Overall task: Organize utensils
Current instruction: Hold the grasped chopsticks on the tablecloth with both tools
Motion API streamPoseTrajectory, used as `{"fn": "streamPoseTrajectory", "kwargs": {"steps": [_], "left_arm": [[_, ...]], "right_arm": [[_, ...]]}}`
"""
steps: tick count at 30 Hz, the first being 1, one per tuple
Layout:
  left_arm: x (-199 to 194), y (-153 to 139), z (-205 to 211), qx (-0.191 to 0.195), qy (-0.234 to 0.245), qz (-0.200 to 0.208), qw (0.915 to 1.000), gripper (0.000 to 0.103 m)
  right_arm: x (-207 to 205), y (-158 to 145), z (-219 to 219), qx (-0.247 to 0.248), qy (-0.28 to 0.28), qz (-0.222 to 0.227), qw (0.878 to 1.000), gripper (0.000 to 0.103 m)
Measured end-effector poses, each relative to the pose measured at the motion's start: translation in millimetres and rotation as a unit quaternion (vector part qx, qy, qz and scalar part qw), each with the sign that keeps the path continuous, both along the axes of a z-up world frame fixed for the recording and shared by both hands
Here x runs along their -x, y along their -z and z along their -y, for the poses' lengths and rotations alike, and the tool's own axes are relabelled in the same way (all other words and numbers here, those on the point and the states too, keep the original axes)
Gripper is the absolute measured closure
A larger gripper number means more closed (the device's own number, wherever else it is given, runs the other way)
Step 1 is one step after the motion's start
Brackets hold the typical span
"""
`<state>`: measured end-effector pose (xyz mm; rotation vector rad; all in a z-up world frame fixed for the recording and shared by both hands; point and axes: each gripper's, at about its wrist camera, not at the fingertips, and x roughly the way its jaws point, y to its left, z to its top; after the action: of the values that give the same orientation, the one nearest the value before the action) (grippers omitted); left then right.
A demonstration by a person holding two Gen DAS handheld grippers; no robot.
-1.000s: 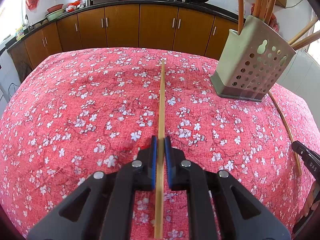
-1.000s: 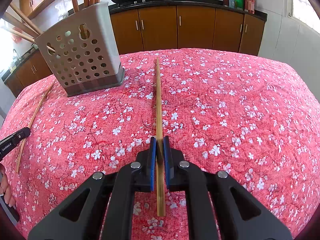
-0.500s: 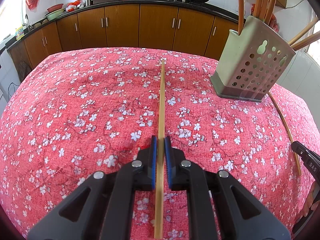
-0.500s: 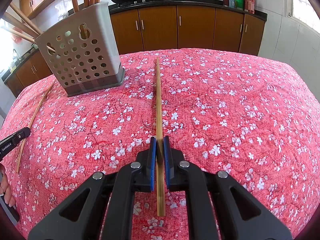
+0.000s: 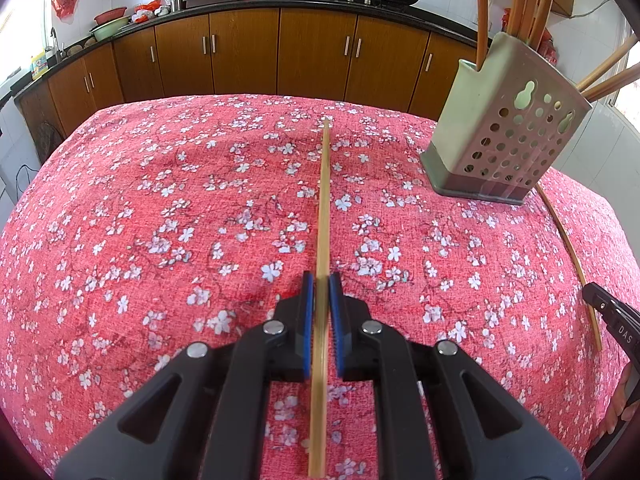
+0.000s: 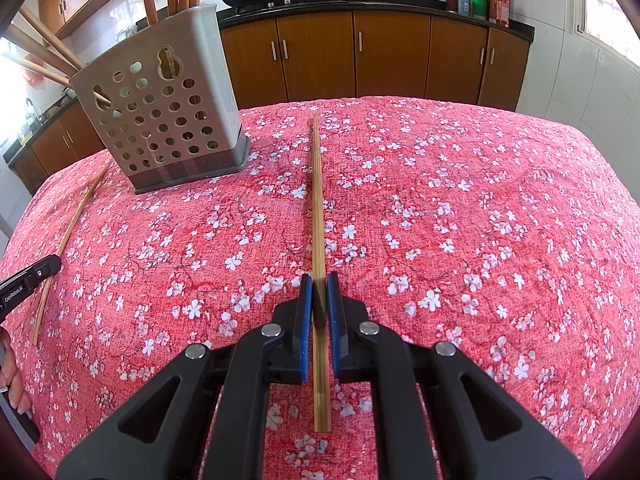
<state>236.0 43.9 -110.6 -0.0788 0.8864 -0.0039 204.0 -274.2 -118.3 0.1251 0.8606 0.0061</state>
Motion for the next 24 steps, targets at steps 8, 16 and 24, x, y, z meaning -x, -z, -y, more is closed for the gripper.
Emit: {"fn": "streamPoseTrajectory", "kwargs": {"steps": [8,16,24], "left_arm": [[0.1,0.3,0.2,0.0,0.0,0.0,1.0,0.091],[-0.4,-0.1,-1.6,0.0,0.0,0.0,1.0,0.091],[0.5,1.1,2.1,0.001,-0.001,0.0,1.0,0.091]], "right_arm": [[0.0,0.0,0.1,0.0,0.0,0.0,1.0,0.094],[0.1,0.1,0.1,0.0,0.0,0.0,1.0,0.094],[-0.1,0.1,0.0,0.0,0.0,-0.001,1.0,0.094]]}}
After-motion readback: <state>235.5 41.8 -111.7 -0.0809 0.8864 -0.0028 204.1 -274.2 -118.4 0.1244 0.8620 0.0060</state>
